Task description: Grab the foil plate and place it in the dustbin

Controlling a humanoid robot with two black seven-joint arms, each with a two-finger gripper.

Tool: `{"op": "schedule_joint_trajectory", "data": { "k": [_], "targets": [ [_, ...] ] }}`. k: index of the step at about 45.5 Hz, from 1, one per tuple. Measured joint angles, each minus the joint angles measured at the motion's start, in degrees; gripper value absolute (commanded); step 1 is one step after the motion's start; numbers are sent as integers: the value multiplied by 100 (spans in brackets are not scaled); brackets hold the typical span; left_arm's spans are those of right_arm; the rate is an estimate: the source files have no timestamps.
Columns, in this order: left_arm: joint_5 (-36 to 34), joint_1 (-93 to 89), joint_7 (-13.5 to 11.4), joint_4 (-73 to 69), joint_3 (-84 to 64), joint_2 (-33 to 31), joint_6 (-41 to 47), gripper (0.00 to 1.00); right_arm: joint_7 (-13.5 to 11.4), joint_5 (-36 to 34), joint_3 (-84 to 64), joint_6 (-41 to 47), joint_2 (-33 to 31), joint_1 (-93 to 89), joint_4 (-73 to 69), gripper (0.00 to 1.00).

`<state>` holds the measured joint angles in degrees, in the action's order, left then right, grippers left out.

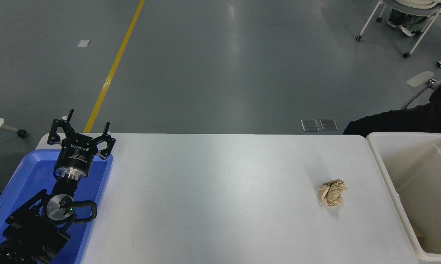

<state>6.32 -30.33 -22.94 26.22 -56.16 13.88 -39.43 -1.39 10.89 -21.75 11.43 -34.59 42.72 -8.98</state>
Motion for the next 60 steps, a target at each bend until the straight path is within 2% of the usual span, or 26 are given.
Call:
{"op": "schedule_joint_trajectory", "data": {
  "k": [12, 24, 33, 40, 49, 60],
  "targets": [
    [1, -6, 0, 2, 13, 0, -7, 100, 10, 990, -1392, 135, -683, 2459, -2522, 100],
    [1, -8, 8, 1, 22, 1, -12, 100, 6, 1178, -2927, 1236, -449, 5281, -5087, 100],
    [1, -2, 7, -2, 24, 2, -9, 100, 6, 410, -3410, 2395, 369, 6861, -6430, 100],
    [1, 1, 0, -3, 20, 3, 3, 100, -3, -291, -3479, 2897, 1111, 7685, -6898, 100],
    [3, 0, 0, -2, 18, 1, 3, 100, -14, -891, -3379, 3176, 1781, 8410, -7184, 100],
    [5, 1, 0, -3, 18, 3, 4, 100, -22, -1265, -3365, 3300, 2087, 8976, -7382, 100]
  ]
}}
